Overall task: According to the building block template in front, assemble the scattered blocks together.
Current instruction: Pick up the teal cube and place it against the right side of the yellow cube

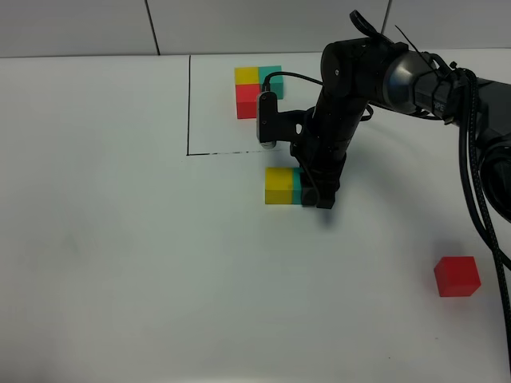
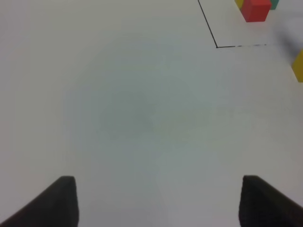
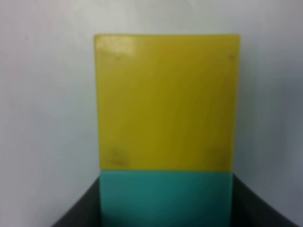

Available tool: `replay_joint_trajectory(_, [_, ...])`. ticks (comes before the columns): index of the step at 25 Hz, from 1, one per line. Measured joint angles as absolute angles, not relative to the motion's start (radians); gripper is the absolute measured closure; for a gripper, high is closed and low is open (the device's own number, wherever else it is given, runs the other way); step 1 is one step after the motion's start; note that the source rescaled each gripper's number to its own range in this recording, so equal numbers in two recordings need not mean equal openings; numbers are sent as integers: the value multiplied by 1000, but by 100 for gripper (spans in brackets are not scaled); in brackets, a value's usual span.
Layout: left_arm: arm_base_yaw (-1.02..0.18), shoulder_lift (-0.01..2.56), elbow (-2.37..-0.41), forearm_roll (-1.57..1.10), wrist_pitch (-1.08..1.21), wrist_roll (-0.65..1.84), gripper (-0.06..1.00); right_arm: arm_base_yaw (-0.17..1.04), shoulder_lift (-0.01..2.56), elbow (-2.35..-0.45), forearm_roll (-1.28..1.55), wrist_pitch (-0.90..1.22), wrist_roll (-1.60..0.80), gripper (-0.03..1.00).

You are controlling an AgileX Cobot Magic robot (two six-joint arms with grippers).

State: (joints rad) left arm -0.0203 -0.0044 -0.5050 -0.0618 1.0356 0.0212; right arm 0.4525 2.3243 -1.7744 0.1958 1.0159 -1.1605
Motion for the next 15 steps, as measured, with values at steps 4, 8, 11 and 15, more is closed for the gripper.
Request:
replay_joint_trajectory(4, [-20,-4,-505,-62,1036,21,33,453,2324,-1774,196,1016,-1165,95])
replay_joint_trajectory(8, [-20,-4,-505,-62,1036,21,33,453,2324,-1774,192,1016,-1205,95])
replay_joint_trajectory(11, [-20,-4,-505,-62,1036,21,33,453,2324,-1774,186,1017,-1219,95])
replay_joint_trajectory(15, [-20,-4,-505,-62,1036,21,33,453,2324,-1774,185,1018,-1221,95])
